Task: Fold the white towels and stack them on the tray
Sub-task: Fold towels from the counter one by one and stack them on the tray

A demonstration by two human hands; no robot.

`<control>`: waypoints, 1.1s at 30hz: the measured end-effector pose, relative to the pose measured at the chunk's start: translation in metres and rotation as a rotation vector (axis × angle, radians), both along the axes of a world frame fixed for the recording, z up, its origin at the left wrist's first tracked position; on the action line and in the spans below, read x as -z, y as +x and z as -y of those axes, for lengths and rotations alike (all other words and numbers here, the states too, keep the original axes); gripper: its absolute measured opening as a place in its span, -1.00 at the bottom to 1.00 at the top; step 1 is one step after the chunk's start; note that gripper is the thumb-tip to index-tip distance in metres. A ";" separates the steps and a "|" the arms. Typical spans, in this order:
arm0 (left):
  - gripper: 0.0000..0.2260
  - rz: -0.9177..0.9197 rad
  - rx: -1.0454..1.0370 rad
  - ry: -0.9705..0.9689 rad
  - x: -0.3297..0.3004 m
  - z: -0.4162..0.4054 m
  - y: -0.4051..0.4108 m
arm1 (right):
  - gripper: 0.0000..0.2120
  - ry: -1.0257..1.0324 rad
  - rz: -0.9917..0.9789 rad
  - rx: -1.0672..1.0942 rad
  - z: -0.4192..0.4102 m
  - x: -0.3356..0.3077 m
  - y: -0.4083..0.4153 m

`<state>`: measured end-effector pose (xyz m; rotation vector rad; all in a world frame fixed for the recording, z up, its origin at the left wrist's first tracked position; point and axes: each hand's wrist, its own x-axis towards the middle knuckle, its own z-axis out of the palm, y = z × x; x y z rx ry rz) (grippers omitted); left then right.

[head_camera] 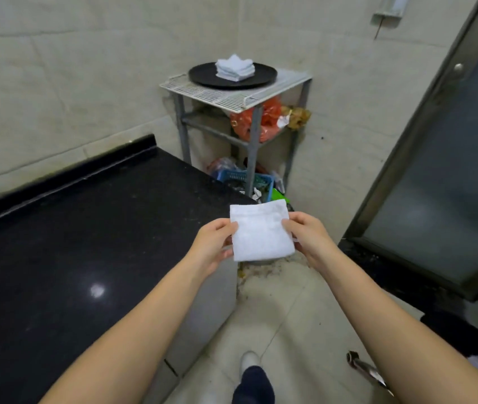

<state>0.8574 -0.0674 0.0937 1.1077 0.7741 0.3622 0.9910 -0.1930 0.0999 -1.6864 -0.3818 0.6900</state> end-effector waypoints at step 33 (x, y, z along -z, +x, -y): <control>-0.82 -0.105 -0.626 0.341 -0.151 -0.466 0.507 | -0.76 0.002 0.663 -0.598 -0.577 -0.161 0.555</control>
